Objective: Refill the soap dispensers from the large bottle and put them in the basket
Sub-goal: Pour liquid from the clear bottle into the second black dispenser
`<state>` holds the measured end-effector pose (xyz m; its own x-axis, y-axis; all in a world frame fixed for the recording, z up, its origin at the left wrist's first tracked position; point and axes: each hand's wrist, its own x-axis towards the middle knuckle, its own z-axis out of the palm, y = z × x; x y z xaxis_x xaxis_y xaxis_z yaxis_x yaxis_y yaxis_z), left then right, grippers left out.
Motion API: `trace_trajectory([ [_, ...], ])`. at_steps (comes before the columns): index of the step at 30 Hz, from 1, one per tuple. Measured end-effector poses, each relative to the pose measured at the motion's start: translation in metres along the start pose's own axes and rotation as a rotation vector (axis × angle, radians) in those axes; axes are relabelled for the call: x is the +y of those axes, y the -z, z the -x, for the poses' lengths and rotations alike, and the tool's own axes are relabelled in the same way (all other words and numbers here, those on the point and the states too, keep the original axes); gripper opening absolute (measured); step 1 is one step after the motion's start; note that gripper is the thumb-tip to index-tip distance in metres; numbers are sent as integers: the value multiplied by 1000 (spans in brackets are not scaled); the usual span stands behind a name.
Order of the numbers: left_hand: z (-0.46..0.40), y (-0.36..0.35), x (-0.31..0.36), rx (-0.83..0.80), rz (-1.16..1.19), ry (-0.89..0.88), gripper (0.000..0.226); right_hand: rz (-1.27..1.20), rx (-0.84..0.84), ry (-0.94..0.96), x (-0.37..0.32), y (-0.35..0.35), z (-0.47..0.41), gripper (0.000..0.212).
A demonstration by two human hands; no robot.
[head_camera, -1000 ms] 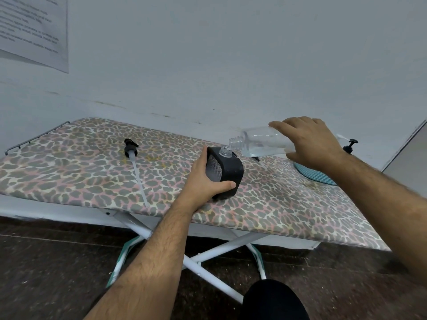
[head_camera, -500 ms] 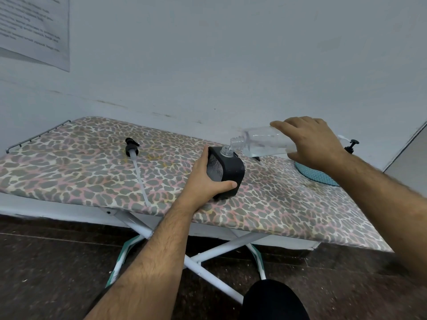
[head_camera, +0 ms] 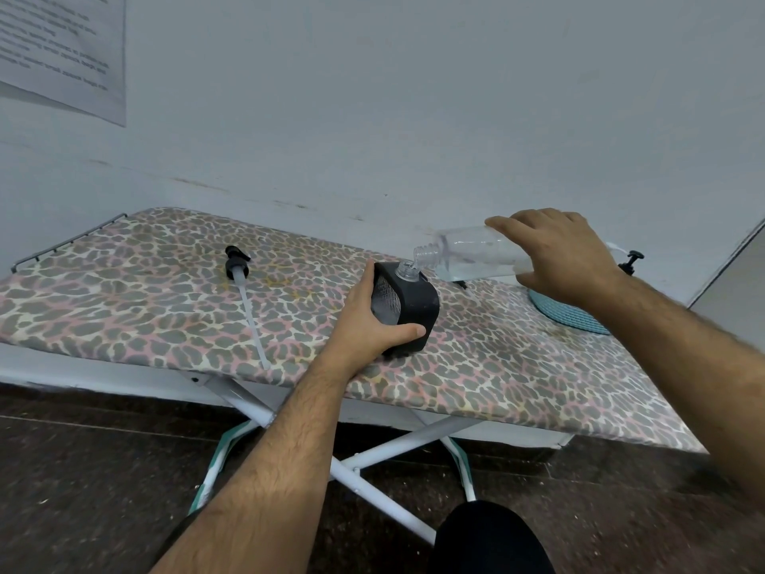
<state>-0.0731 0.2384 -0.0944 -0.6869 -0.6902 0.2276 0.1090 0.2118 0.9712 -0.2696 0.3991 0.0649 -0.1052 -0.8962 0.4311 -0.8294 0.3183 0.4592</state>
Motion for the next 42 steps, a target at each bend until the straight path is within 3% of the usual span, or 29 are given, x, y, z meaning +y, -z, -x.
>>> trace_trajectory([
  [42, 4, 1, 6, -21, -53, 10, 129, 19, -14, 16, -1, 5, -2, 78],
])
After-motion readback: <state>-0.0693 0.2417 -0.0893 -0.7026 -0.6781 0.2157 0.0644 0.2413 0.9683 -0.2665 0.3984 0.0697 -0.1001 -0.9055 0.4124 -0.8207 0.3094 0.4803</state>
